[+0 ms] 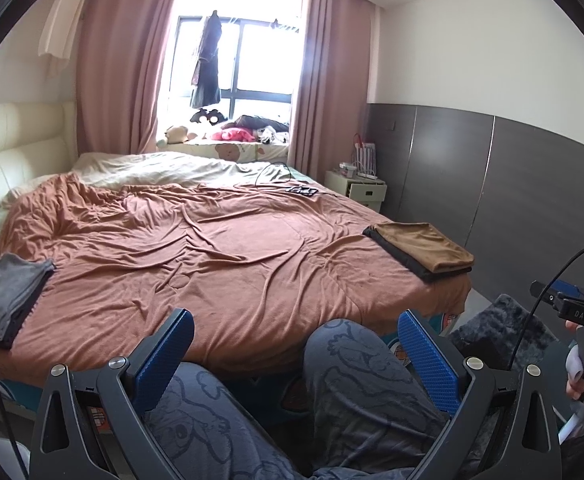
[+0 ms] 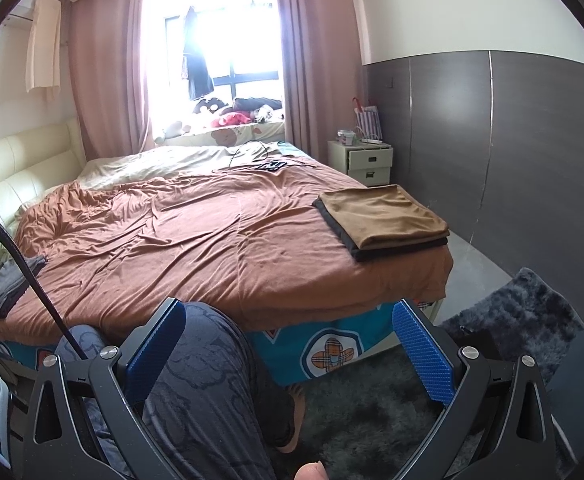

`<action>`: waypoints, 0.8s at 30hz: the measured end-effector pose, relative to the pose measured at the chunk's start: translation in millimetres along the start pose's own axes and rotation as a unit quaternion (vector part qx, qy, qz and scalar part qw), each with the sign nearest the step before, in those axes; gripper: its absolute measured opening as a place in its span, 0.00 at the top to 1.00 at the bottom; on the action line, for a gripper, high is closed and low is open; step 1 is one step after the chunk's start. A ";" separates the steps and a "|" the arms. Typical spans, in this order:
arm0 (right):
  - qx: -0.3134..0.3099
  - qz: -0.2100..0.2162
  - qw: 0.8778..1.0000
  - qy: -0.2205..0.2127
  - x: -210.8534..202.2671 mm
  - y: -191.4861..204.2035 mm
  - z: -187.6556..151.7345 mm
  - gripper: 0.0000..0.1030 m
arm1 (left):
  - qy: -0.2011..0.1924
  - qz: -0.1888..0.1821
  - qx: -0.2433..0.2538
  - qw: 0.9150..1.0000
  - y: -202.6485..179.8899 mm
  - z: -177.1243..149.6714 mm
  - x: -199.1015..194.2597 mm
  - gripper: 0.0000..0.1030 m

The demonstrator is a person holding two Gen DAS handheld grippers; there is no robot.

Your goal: Fold small clothes

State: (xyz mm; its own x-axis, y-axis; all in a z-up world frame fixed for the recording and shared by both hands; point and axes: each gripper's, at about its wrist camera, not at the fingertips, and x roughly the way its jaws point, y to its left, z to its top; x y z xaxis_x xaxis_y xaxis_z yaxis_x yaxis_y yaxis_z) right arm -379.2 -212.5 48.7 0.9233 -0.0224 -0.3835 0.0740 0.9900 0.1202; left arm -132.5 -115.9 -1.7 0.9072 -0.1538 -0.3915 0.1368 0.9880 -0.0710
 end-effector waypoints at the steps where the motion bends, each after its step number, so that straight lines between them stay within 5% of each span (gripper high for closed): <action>1: 0.000 0.000 1.000 0.000 0.0 -0.5 -0.6 0.00 | 0.000 0.000 0.001 1.000 0.3 -0.3 -0.1 0.00; 24: -0.001 -0.002 1.000 -0.002 -0.4 -9.2 0.5 0.00 | 0.004 0.007 0.003 1.000 2.5 -1.9 -0.2 0.00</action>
State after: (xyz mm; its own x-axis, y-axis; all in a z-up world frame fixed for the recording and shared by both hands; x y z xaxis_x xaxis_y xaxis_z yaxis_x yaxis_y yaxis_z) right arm -380.0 -221.6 48.2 0.9242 -0.0274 -0.3809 0.0777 0.9901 0.1172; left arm -133.1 -113.4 -3.5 0.9060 -0.1406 -0.3993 0.1270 0.9901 -0.0604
